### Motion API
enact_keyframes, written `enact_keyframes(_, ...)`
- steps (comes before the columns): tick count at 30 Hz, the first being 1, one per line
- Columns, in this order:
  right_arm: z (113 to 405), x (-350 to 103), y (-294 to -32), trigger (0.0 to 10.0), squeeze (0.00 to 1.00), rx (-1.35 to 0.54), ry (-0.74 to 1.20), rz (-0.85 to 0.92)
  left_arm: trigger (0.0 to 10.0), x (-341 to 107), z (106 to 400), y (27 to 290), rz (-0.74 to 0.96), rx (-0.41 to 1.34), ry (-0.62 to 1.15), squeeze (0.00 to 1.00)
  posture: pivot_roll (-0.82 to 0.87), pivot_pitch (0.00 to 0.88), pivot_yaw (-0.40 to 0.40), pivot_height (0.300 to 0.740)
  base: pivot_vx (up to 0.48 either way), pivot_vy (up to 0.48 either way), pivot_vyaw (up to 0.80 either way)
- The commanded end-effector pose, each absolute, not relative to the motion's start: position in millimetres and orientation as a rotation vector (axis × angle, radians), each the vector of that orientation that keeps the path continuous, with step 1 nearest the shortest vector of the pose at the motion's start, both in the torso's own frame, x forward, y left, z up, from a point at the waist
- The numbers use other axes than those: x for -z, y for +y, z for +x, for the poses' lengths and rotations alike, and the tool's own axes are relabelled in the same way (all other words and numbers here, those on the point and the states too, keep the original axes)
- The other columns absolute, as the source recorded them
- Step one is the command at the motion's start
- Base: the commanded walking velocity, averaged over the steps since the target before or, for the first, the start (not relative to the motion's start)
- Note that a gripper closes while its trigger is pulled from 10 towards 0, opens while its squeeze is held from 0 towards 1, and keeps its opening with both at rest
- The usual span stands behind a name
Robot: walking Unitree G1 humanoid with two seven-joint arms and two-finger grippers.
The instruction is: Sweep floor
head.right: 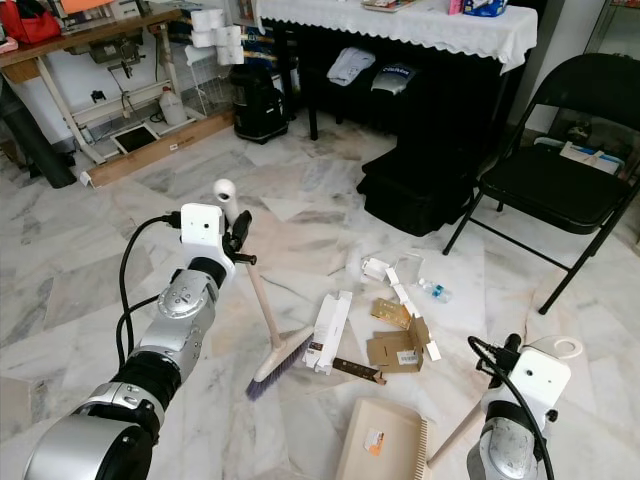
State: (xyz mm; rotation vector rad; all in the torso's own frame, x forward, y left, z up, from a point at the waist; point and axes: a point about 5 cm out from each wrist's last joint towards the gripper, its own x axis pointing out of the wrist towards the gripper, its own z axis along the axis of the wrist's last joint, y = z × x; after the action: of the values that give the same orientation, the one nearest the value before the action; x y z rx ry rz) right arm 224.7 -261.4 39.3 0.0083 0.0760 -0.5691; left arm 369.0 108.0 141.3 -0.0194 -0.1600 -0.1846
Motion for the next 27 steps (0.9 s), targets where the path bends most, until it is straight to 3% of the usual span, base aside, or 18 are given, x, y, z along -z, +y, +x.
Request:
enact_keyframes(1, 231.7, -54.1, -259.2, 10.0, 0.00, 0.562, -0.005, 0.017, 10.0, -153.9, 372.3, 107.5, -0.004, 0.193, -0.203, 0.00, -0.19, 0.004, 0.096, 0.740, 0.000, -0.349, 0.00)
enact_keyframes(9, 243.5, -62.1, -249.6, 10.0, 0.00, 0.510, -0.031, 0.009, 10.0, -152.9, 371.4, 109.9, -0.004, 0.186, -0.203, 0.00, -0.19, 0.000, 0.091, 0.740, 0.000, -0.342, 0.00)
enact_keyframes(27, 247.2, -73.3, -253.9, 10.0, 0.00, 0.479, -0.061, -0.005, 10.0, -148.4, 370.1, 116.0, -0.001, 0.147, -0.190, 0.00, -0.18, 0.033, 0.069, 0.740, 0.000, 0.000, 0.00)
